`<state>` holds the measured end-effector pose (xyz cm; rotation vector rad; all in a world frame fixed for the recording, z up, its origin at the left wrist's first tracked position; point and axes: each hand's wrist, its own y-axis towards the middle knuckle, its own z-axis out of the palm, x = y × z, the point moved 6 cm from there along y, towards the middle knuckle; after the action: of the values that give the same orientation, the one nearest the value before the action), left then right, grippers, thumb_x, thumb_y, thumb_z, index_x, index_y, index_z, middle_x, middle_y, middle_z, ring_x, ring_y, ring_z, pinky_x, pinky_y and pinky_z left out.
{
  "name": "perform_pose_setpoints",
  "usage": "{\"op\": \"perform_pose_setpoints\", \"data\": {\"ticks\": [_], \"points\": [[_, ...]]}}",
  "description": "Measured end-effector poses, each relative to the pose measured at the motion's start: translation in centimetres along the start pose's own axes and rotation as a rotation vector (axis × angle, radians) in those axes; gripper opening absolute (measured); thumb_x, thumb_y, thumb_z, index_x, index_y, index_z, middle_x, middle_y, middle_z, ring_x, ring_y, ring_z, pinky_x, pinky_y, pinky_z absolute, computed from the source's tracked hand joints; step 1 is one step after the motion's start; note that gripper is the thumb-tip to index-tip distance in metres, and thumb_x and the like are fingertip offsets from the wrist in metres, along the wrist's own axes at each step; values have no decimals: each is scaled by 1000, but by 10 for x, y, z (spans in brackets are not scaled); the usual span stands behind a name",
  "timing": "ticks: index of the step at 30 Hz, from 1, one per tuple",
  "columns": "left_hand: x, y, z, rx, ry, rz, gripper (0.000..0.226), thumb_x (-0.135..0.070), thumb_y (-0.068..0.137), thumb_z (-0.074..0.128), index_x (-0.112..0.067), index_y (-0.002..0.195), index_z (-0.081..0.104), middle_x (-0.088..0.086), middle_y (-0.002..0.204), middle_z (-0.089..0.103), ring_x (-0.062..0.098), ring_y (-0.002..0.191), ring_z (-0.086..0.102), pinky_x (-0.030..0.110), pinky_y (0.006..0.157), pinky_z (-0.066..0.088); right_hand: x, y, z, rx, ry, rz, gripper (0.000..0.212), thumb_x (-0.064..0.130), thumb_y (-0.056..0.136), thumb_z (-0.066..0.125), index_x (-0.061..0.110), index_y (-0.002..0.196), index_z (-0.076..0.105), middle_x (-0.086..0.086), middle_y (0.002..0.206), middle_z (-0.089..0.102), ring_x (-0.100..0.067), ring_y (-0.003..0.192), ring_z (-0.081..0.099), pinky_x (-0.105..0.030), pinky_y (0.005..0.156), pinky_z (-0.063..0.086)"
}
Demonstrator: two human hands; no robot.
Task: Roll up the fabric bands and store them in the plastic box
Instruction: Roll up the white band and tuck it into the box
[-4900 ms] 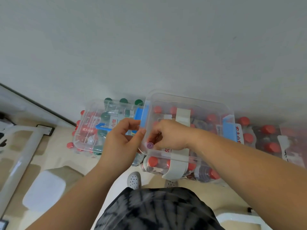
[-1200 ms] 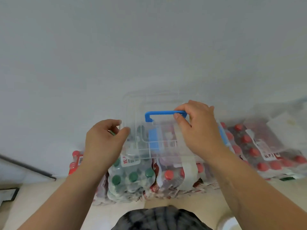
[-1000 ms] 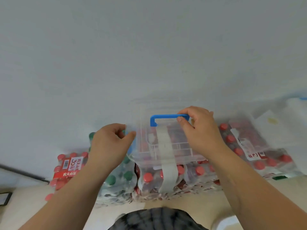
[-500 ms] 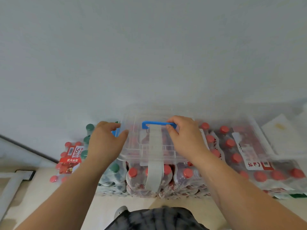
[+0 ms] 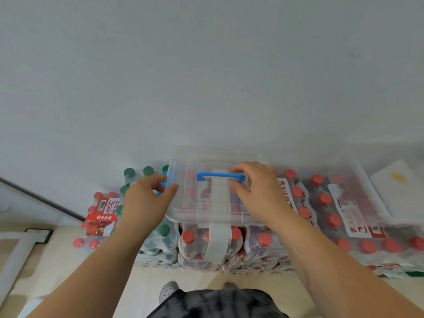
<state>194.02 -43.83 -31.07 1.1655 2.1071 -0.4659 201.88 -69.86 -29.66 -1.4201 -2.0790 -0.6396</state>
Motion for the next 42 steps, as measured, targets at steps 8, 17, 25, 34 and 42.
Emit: {"op": "perform_pose_setpoints", "data": {"ticks": [8, 17, 25, 34, 42], "points": [[14, 1, 12, 49, -116, -124, 71, -50, 84, 75, -23, 145, 49, 0, 134, 61, 21, 106, 65, 46, 92, 56, -70, -30, -29, -263, 53, 415, 82, 58, 78, 81, 26, 146, 48, 2, 142, 52, -15, 126, 48, -38, 105, 44], [3, -6, 8, -29, -96, -36, 52, -38, 87, 74, -14, 132, 63, -15, 94, 63, 4, 81, 64, 18, 65, 47, -91, -36, -13, -278, 490, 521, 29, 49, 68, 91, 40, 84, 68, 22, 78, 74, 8, 72, 70, -10, 54, 50], [-15, -8, 6, -57, 93, 145, 25, -24, 93, 69, -9, 112, 74, -4, 90, 61, 4, 71, 55, 10, 63, 33, -79, -34, -15, -297, 449, 388, 18, 38, 78, 88, 44, 88, 74, 30, 85, 73, 3, 77, 73, -19, 61, 57], [-21, -9, 8, -31, 121, 145, 26, -22, 97, 63, -5, 115, 71, 1, 96, 59, 2, 73, 51, 9, 64, 31, -78, -32, -17, -300, 324, 369, 27, 34, 86, 81, 22, 110, 76, 30, 76, 68, 12, 77, 65, -17, 59, 51], [-47, 6, 12, -6, -22, 111, 44, -19, 90, 59, -16, 134, 64, 1, 114, 63, 17, 88, 61, 31, 81, 46, -87, -52, -32, -351, 547, 475, 40, 29, 79, 86, 31, 117, 73, 18, 91, 74, 0, 82, 72, -29, 72, 62]]}}
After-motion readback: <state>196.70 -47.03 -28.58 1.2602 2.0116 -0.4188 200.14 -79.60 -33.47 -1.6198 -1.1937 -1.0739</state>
